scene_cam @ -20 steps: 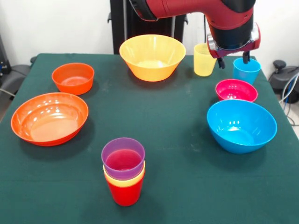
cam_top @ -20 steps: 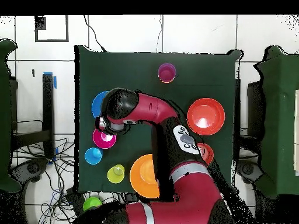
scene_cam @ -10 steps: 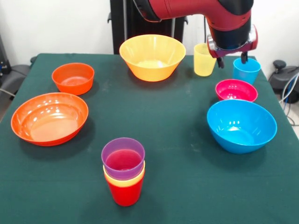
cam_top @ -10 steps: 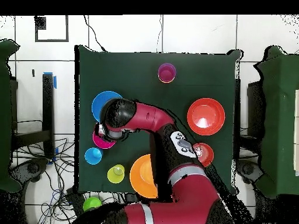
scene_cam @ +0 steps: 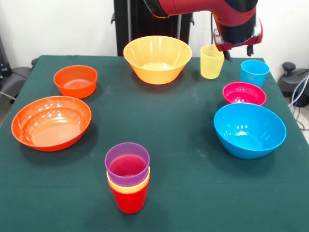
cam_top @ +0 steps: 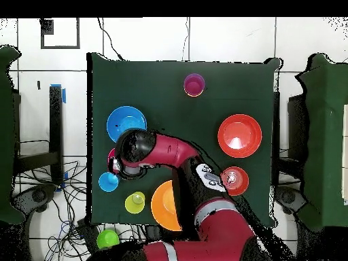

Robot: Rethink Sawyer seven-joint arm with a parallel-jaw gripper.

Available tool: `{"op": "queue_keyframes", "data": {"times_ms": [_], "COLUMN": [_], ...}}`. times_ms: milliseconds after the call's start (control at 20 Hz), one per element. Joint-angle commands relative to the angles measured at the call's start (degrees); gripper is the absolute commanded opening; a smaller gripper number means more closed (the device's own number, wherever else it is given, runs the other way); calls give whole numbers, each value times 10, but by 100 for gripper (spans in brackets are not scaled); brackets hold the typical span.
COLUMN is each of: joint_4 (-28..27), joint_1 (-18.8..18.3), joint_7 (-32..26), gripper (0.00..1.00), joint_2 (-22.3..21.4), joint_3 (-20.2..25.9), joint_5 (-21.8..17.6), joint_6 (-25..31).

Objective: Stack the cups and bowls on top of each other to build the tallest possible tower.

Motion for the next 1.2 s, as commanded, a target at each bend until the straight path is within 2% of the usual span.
{"op": "queue_keyframes", "data": {"times_ms": [50,450,550,750,1200], "joint_4": [50,66,55,77,91], "joint_1": [-2,5,8,3,2], "joint_7": [79,89,90,91,93], "gripper": [100,100,100,100,100], "joint_2": [4,26,40,28,35], "joint_3": [23,33,33,41,58], "joint_5": [22,27,27,31,44], "joint_6": [-79,-143,-151,-166,-188]}}
